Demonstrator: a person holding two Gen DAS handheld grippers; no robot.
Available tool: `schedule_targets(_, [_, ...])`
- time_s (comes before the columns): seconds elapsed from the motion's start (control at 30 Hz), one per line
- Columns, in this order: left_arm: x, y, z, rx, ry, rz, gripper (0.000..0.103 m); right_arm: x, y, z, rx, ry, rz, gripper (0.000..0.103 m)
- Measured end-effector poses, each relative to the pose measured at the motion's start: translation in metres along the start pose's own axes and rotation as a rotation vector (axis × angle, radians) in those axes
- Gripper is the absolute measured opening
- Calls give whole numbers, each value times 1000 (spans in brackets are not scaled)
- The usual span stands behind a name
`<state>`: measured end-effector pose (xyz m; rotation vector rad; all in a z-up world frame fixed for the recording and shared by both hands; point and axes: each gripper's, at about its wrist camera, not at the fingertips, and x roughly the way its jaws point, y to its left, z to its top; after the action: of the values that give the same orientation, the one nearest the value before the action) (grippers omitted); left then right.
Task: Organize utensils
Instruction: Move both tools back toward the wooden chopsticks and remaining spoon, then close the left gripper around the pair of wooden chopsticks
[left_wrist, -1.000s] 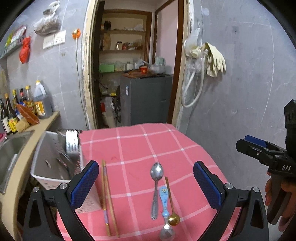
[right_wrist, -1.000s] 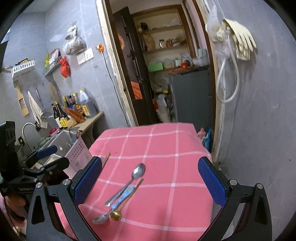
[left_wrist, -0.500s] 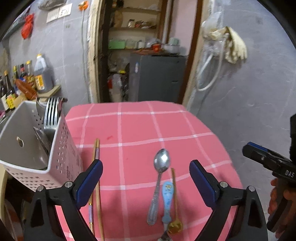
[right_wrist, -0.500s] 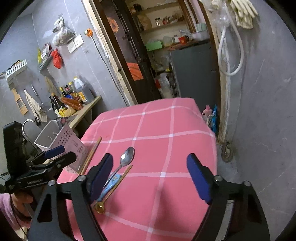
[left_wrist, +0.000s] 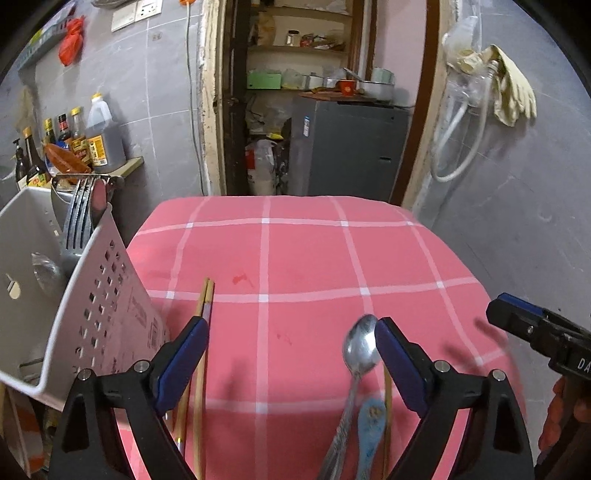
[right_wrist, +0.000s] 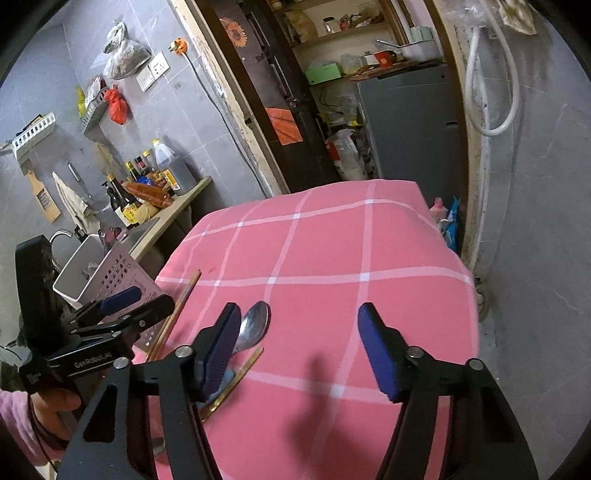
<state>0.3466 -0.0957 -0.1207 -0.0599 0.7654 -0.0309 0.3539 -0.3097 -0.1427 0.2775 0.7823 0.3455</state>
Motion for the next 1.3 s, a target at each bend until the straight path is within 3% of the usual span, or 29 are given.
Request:
schedule_targets(0.3, [29,16,7,-113,26,64,70,41,4,-5,16,84,54,32])
schedule_targets(0.5, [53,28,10,-215,82,134,60,67,9,-12,37,150,86,29])
schedule_targets(0.9, [90,26,15,-228,146,280,60,96,18,-18,43,210,132,21])
schedule_targets(1.3, [107,33,21,-254,190,297,60,114,21,-20,55,259,193,20])
